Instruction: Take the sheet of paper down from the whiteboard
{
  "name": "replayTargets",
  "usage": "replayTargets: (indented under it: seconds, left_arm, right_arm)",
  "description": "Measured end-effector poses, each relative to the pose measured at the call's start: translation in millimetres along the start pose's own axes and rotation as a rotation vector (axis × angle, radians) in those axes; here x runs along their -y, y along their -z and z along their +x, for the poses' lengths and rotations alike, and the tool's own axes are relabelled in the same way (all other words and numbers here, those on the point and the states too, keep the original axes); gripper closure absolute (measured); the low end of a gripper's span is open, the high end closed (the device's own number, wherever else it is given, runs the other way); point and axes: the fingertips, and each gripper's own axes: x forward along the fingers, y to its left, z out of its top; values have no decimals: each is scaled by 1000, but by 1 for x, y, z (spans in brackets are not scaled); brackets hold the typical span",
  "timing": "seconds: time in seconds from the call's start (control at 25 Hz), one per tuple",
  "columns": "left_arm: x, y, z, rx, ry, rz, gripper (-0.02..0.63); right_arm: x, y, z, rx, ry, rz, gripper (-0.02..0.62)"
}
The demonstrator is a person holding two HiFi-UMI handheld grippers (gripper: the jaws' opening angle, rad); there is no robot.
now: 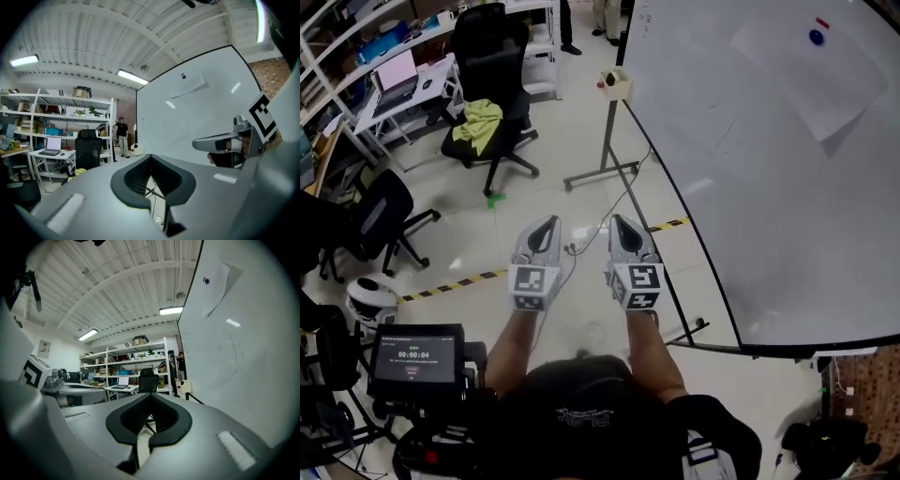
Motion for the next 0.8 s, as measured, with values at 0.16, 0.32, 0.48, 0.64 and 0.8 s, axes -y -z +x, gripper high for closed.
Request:
replayTargets:
  seconds: [0.16, 0.32, 0.48, 0.64, 0.8]
  left_arm:
    - [17, -9, 50, -1, 21, 14, 604]
    - [39, -14, 89, -28, 66, 20, 604]
    - [45, -16, 122, -20, 107, 42, 604]
    - [69, -30, 130, -5, 177, 40, 604]
    - [90, -27, 140, 56, 257, 34, 604]
  right_arm:
    - [34, -8, 22, 15, -14, 11, 581]
    - [66, -8, 38, 12, -9, 24, 581]
    - [84, -15, 53, 23, 4, 28, 581]
    - [98, -23, 36, 47, 59, 23, 581]
    - [114, -31, 10, 79, 144, 6, 581]
